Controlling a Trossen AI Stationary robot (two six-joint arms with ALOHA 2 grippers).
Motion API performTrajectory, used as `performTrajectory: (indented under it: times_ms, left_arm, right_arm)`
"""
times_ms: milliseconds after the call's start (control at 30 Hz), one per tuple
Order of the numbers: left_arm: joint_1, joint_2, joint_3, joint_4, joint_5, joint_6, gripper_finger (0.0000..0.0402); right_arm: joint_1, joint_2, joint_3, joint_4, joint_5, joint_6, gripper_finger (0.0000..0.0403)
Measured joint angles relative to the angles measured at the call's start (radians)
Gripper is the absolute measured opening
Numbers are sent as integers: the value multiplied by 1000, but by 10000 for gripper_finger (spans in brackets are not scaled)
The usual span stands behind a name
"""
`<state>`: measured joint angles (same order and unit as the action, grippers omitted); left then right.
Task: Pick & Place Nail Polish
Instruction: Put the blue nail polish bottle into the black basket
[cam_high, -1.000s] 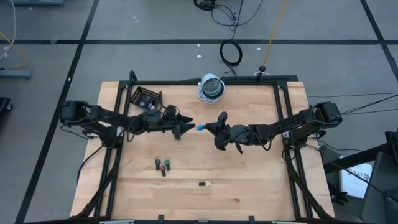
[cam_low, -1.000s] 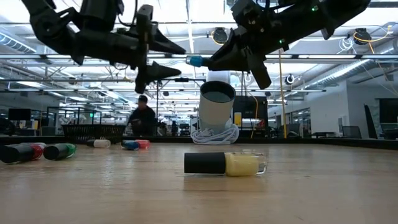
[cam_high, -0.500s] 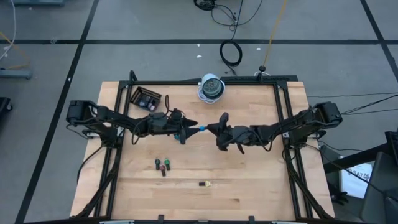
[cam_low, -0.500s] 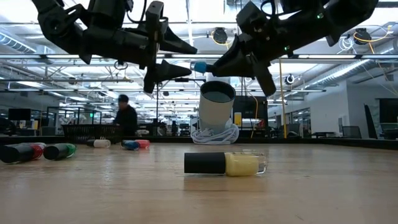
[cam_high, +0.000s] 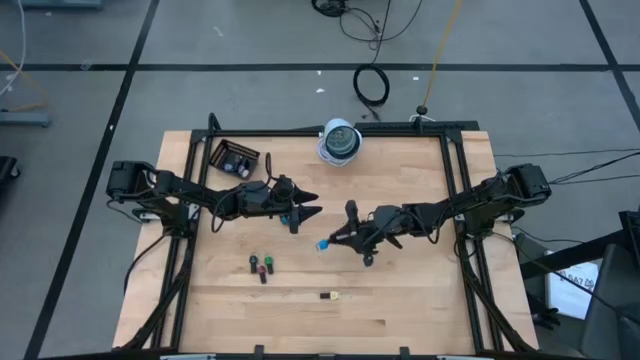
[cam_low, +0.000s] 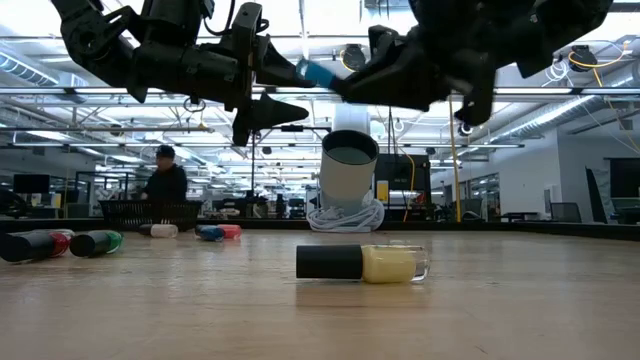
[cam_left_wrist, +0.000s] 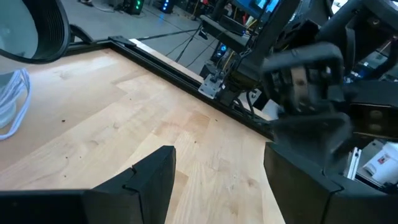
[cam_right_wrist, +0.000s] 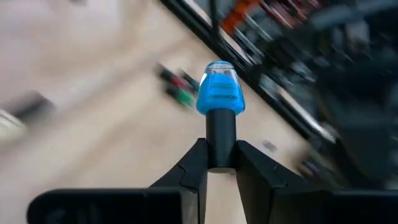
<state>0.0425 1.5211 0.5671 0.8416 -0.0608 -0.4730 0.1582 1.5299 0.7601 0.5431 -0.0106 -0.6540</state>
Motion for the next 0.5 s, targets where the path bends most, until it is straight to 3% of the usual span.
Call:
performTrajectory:
  times_ms: [200, 400, 500]
  left_arm:
    - [-4, 0, 0, 0, 0, -3, 241]
    - [-5, 0, 0, 0, 1, -3, 241]
    - [-5, 0, 0, -2, 2, -3, 241]
  right_arm:
    - [-6, 0, 18, 135, -318, 292, 53]
    - [-37, -1, 20, 419, -833, 647, 52]
    - [-30, -2, 15, 535, -974, 754, 49]
